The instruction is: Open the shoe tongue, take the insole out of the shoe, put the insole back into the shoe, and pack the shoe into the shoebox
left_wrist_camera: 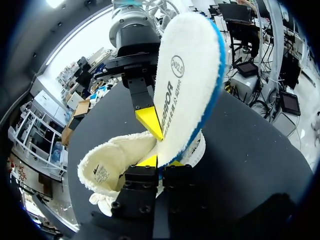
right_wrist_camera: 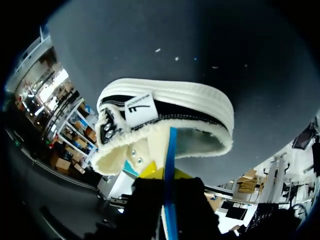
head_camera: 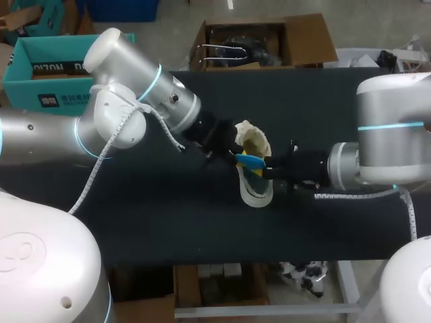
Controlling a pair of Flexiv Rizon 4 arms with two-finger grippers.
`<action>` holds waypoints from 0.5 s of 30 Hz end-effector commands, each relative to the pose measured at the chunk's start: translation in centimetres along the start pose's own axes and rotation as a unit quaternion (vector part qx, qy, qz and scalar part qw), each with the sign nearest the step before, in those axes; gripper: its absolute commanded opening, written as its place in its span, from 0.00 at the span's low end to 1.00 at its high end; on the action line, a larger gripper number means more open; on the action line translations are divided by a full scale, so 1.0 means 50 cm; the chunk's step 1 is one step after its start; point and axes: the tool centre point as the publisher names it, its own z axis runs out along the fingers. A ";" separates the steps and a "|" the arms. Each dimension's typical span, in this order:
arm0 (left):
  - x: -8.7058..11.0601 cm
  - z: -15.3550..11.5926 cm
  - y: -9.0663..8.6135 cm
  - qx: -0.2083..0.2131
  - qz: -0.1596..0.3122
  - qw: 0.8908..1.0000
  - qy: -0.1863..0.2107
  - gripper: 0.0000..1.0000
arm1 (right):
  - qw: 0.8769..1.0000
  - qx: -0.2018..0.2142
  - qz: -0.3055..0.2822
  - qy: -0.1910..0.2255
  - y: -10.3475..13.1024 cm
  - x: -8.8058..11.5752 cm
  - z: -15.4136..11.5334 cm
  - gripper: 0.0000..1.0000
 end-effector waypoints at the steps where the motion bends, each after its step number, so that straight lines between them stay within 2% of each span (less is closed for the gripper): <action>1: 0.007 0.009 -0.007 -0.008 0.006 1.000 -0.018 0.00 | 1.000 -0.010 -0.006 0.004 -0.004 -0.005 0.005 0.00; 10: 0.019 0.011 -0.021 -0.002 0.021 0.999 -0.049 0.00 | 0.999 -0.017 -0.033 0.029 0.021 -0.010 0.002 0.00; 15: 0.020 0.010 -0.021 -0.002 0.021 0.998 -0.051 0.00 | 0.999 -0.017 -0.034 0.030 0.023 -0.010 0.001 0.00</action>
